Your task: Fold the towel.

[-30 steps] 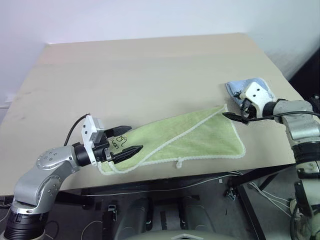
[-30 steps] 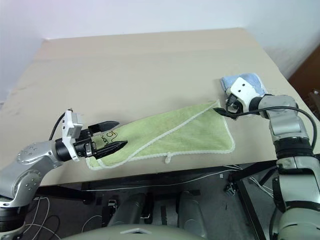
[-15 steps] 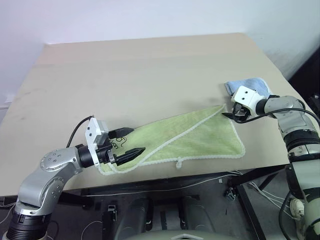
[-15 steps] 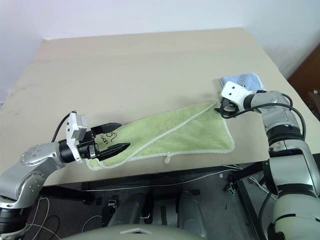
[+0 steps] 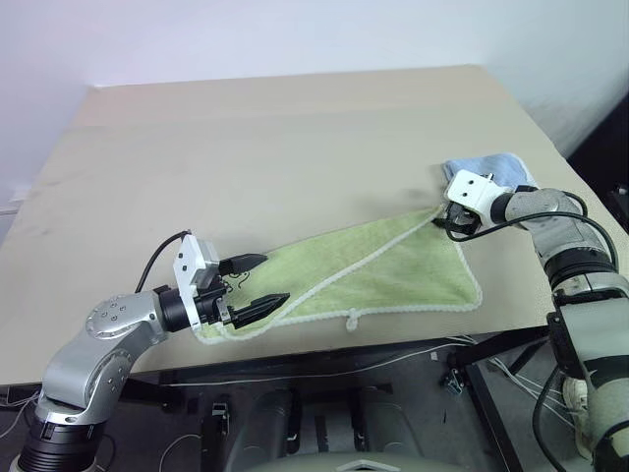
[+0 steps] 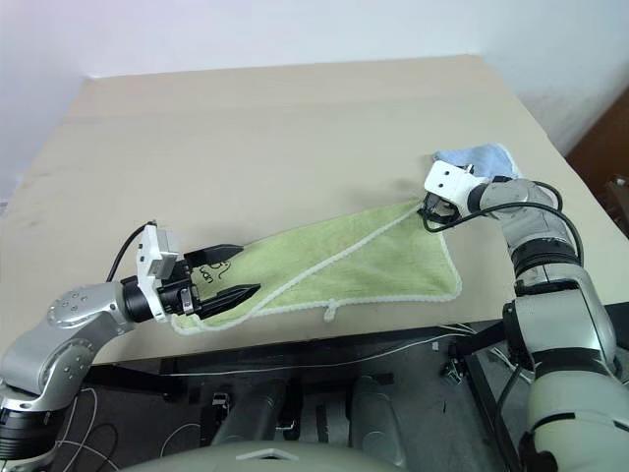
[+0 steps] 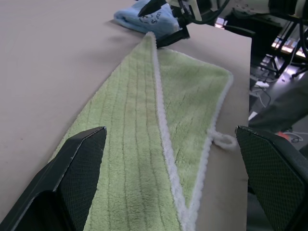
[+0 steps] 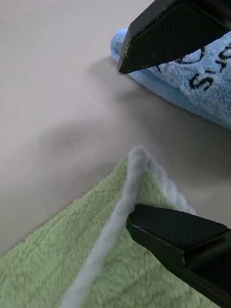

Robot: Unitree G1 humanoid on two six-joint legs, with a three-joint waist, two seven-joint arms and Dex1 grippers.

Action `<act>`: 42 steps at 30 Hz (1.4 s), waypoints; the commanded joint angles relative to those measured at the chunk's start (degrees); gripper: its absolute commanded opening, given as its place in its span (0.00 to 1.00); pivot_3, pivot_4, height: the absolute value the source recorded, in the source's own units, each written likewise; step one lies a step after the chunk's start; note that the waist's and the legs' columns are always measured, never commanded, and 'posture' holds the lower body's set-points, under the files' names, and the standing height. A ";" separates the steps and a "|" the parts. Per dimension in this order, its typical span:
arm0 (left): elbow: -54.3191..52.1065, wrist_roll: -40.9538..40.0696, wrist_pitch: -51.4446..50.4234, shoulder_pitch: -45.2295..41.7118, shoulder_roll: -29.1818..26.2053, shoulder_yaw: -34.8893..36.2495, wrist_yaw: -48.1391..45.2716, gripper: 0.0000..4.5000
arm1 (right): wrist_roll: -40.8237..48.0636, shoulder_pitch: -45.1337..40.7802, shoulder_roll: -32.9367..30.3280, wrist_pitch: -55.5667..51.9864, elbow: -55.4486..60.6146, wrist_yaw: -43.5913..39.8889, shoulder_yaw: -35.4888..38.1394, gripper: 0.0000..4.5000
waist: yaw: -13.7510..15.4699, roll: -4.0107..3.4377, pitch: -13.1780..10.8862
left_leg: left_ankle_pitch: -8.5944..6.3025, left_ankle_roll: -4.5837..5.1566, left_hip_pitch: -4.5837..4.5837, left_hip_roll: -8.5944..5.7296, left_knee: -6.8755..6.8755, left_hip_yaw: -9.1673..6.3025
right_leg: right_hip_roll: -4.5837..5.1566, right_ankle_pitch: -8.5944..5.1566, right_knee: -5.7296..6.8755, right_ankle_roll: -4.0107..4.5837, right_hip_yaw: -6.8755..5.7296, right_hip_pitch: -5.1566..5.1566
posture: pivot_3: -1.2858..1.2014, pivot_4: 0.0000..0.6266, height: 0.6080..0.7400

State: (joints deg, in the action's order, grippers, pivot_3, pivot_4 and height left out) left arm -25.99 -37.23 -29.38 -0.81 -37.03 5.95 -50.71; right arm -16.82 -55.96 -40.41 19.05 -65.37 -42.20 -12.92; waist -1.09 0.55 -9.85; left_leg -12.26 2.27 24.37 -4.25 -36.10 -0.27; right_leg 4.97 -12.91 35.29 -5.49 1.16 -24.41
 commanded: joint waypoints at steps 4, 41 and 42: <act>-1.45 -0.17 1.62 0.28 -0.21 0.97 -0.48 1.00 | -0.54 -1.74 0.26 2.65 -1.28 -0.48 0.00 0.80 | -0.04 0.00 0.00 | 0.00 -0.01 0.00 0.00 0.00 0.00 | -0.01 0.00 0.01 0.00 0.00 0.00 | 0.52 0.24 1.00; -1.44 4.55 0.82 -0.86 -5.00 -3.08 -1.93 1.00 | 13.83 -3.99 8.67 -16.04 32.35 8.36 13.26 0.01 | -0.01 -0.11 -0.07 | 0.02 -0.04 0.02 0.00 0.07 -0.01 | -0.01 0.00 0.10 -0.01 0.04 -0.12 | 0.52 0.24 1.00; -1.42 4.85 1.08 -0.61 -5.19 -3.25 -2.02 1.00 | 14.26 -4.38 8.92 -17.00 33.64 8.61 13.48 0.01 | -0.11 -0.15 -0.09 | 0.02 -0.04 0.02 0.00 0.09 -0.01 | -0.01 0.00 0.11 -0.01 0.05 -0.13 | 0.52 0.24 1.00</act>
State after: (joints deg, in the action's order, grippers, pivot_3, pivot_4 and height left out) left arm -25.93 -33.00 -29.46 -1.84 -41.69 1.79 -52.33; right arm -4.07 -57.24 -31.61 2.77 -36.16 -34.84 -1.51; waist -1.21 0.40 -9.95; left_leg -12.24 2.22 24.38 -4.25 -35.99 -0.28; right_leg 4.96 -12.91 35.40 -5.50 1.21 -24.56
